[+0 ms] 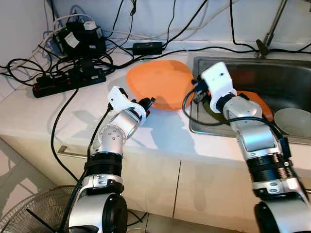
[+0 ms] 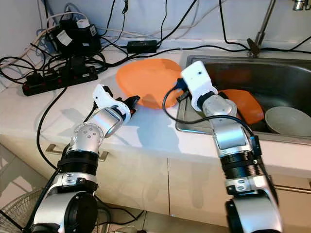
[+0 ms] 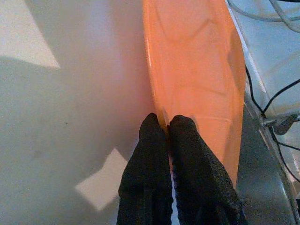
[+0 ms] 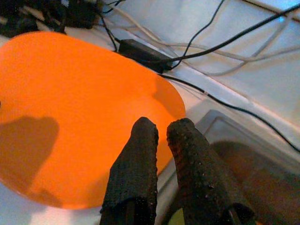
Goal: Kitchen organization
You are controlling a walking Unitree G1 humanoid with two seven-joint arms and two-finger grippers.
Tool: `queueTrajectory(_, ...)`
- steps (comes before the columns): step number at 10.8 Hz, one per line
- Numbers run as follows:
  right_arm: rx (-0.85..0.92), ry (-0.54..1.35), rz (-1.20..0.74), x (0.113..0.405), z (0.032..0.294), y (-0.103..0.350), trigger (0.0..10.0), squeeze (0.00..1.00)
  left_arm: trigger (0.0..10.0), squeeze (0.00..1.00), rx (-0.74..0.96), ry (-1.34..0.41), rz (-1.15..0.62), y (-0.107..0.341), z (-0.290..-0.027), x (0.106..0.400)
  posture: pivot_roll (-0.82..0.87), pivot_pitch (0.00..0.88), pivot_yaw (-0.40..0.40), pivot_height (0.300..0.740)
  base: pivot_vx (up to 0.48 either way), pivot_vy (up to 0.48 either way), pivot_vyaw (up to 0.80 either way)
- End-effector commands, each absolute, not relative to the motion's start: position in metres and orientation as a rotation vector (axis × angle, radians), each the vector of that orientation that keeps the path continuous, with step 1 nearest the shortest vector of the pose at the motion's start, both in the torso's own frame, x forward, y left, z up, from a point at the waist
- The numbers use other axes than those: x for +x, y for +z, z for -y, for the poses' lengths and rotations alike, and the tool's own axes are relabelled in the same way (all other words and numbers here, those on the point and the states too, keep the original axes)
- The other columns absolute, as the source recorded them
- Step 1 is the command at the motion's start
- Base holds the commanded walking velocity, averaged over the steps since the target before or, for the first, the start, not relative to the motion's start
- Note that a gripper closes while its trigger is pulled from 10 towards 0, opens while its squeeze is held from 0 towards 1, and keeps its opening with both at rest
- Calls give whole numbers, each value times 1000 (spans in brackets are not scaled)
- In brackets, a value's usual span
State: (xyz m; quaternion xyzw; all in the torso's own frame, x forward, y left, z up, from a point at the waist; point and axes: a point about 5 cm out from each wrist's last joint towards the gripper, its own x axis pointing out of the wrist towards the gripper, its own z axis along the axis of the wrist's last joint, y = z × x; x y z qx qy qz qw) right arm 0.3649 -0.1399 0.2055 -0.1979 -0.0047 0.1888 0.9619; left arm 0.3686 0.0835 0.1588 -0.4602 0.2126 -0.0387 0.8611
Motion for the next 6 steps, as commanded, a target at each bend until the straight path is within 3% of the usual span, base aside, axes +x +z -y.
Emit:
queueTrajectory(1, -345, 346, 19, 365, 142, 210, 10000, 0, 0, 0, -1000, -127, -449, 166, -62, 368, 57, 0, 114, 740, 0, 0, 0)
queueTrajectory(4, -161, 259, 45, 367, 148, 215, 10000, 0, 0, 0, -1202, -196, -182, 195, -73, 370, 54, 0, 116, 740, 0, 0, 0)
queueTrajectory(5, -131, 244, 47, 367, 149, 215, 10000, 0, 6431, 0, -1231, -239, -136, 202, -73, 368, 51, 0, 117, 740, 0, 0, 0)
queueTrajectory(6, -98, 228, 43, 367, 151, 214, 10000, 0, 10000, 0, -1256, -260, -102, 206, -73, 367, 53, 0, 116, 740, 0, 0, 0)
